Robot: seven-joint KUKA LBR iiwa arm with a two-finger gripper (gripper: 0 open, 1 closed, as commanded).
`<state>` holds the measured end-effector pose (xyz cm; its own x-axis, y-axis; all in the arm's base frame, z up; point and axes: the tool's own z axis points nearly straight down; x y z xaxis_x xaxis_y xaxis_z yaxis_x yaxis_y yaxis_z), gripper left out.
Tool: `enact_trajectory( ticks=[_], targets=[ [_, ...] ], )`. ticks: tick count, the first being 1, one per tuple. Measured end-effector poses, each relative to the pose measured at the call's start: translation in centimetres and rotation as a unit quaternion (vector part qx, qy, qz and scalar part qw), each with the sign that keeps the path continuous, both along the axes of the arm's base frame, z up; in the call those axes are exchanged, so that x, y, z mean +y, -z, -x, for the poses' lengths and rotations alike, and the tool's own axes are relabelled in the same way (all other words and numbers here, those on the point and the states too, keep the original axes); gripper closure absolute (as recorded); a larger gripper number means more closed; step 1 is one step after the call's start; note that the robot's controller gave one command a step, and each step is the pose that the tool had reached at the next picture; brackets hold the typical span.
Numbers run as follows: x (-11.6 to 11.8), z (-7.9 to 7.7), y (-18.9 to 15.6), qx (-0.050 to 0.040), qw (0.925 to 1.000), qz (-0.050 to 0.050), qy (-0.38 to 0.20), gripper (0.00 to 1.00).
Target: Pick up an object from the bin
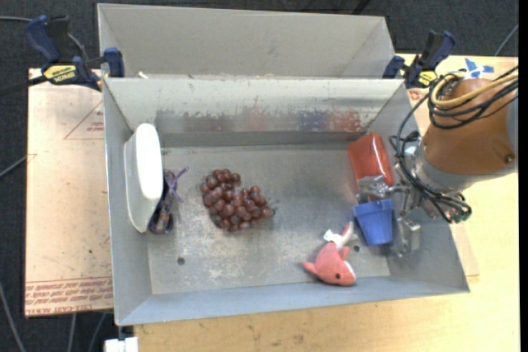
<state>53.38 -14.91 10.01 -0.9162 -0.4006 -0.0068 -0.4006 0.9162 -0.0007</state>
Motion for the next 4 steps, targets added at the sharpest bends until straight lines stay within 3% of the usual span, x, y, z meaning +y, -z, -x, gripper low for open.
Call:
enact_trajectory(
  ticks=[1, 2, 4],
  targets=[
    [-0.2, 0.8, 2.8, 0.0024, 0.9976, -0.001, 0.069, 0.0],
    [0.7, -2.2, 2.6, -0.0032, 1.0, 0.001, -0.007, 1.0],
    [0.7, -2.0, 2.3, -0.0016, 1.0, 0.0, -0.006, 1.0]
  ],
)
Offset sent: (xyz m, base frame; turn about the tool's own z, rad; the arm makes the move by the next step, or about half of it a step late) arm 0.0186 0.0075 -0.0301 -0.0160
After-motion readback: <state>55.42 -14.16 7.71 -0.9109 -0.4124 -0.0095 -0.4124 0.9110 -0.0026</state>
